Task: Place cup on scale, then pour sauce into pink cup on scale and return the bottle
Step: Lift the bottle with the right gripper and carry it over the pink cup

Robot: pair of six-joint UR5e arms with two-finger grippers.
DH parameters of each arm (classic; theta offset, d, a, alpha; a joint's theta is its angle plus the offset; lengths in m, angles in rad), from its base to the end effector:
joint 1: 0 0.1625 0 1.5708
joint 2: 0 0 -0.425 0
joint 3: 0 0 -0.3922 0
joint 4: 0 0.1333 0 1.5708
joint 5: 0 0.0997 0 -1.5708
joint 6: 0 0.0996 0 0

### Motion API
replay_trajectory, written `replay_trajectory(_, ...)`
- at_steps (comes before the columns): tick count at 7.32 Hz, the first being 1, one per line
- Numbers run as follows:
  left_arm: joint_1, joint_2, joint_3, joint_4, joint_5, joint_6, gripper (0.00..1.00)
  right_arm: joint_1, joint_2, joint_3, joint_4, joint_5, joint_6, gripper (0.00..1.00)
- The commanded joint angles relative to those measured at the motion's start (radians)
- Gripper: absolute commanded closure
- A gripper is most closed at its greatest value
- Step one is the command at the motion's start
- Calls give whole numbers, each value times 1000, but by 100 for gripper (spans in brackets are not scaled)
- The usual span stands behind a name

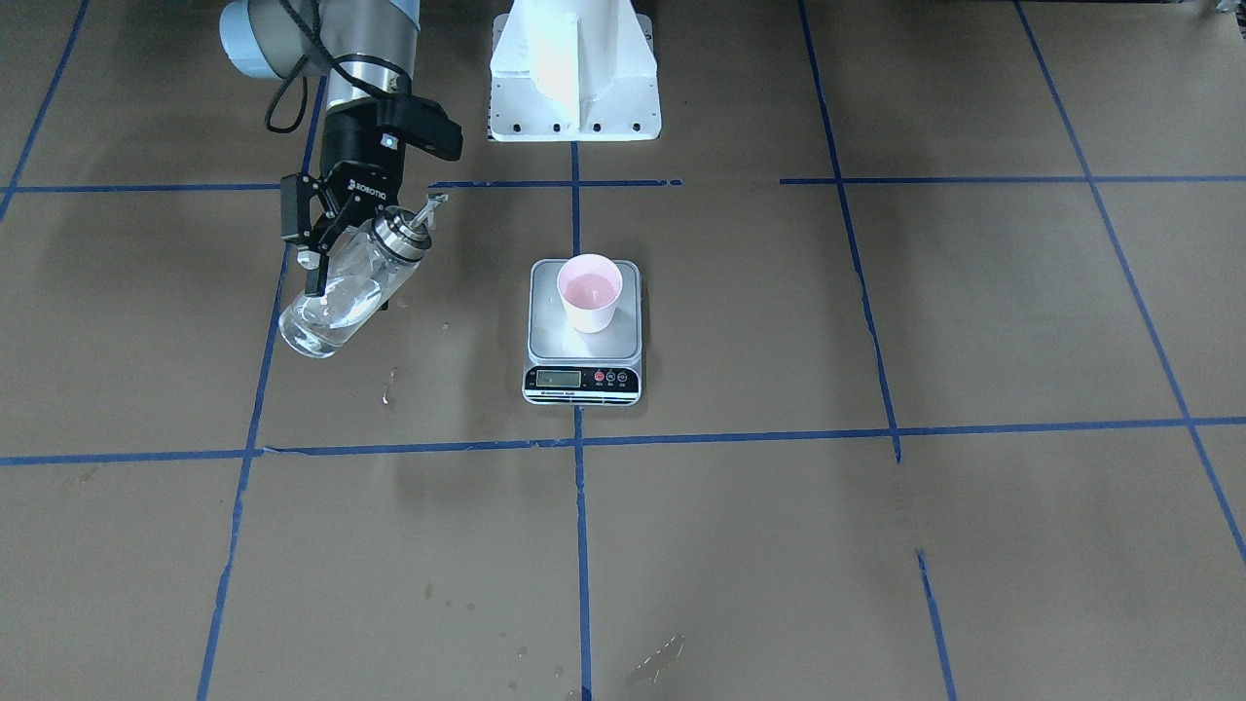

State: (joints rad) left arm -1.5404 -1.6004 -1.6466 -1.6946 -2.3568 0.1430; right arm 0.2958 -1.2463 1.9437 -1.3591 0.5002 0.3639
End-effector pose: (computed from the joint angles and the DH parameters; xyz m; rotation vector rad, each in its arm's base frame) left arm -0.0471 -0.5174 0.5919 0.2616 0.7710 0.2538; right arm -0.4475 -0.3671 0.2641 1.2749 0.0793 -0.2987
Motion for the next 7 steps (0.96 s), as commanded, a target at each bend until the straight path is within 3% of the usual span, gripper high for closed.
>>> replay_trajectory(1,0,-1,5,0,1,0,0,-44,82,-93,-132,-101,-26,100)
replay_trajectory(2,0,-9,22,0,1,0,0,-50,112,-142,-133,-130,-36,100)
replay_trajectory(4,0,-15,33,0,1,0,0,-50,122,-150,-133,-134,-148,100)
replay_trajectory(5,2,-15,39,0,1,1,0,-50,119,-155,-133,-167,-233,100)
replay_trajectory(6,2,-16,41,0,1,0,0,-50,119,-178,-135,-257,-297,100)
replay_trajectory(7,2,-18,45,0,-1,1,0,-52,119,-187,-135,-267,-309,100)
